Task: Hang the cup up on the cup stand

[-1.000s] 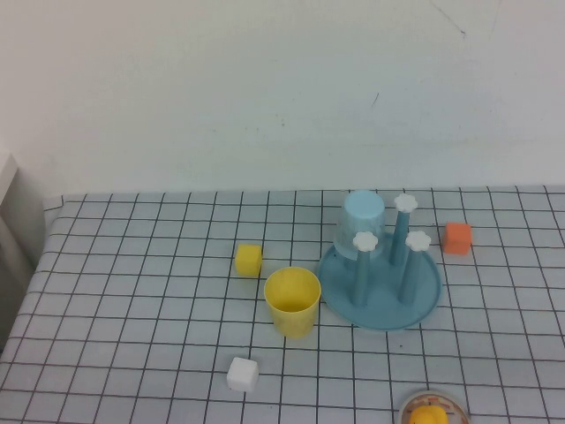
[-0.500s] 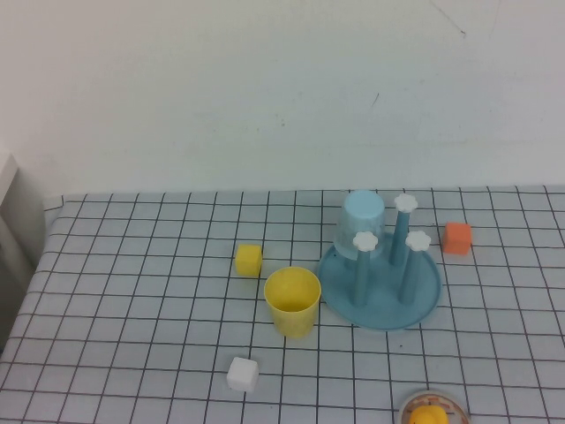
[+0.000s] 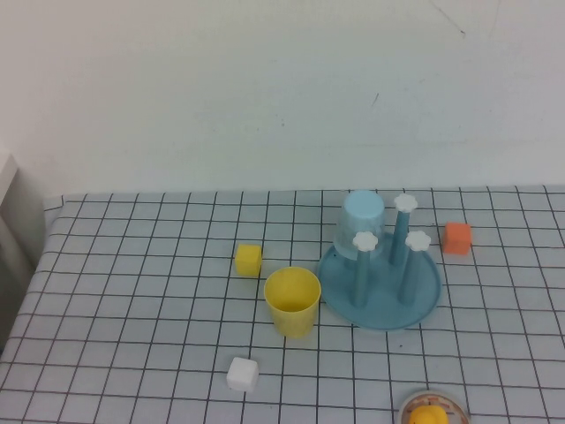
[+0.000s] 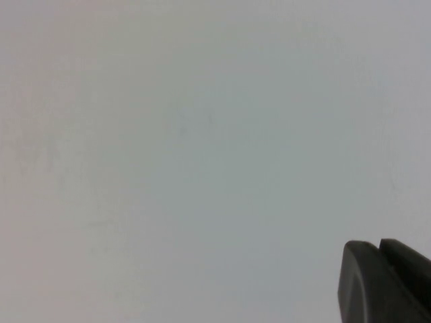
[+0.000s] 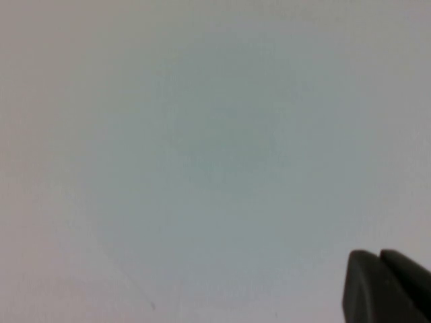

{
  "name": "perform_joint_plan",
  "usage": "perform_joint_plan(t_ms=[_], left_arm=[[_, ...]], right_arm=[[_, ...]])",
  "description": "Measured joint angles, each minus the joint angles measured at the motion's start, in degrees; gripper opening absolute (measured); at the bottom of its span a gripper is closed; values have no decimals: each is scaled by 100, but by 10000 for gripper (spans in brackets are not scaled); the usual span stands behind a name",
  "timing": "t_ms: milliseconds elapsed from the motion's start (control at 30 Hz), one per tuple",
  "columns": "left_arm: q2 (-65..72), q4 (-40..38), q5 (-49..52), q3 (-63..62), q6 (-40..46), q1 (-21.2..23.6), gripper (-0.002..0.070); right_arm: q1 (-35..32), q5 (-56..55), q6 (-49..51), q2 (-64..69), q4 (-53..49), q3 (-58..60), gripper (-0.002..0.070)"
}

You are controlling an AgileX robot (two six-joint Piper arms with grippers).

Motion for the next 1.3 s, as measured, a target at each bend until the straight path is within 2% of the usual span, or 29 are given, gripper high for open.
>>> perform_joint_plan(t_ms=[200,300,600,767,867,1000,1133,1300], left_arm=[[860,90,2224,-1141,24,0,-1],[1329,90,2890,-1396,36,0,-1],[2198,-161,3680,-1451,133,0,-1],[2365,-584,4053,-1451,142,0,-1],[2436,-863,4316,-1451,142,0,-1],[2489,-1024,4426,-1266,142,0,-1],[2519,-1101,4426,-891,142,0,-1],[2524,-1226,4197,-837,142,0,-1]], right_arm=[[0,1431,0,1274,0,-1023,-1],[0,1949,0,1973,29,-1293,-1],[0,3945,-337,4173,605,-1452,-1],[0,4067,-394,5095,686,-1452,-1],[4,4067,-562,5650,1112,-1452,-1],[229,4154,-2302,6470,2549,-1567,-1],[832,4322,-4156,7416,4385,-2039,-1],[2102,4282,-4851,8627,5060,-2878,-1]])
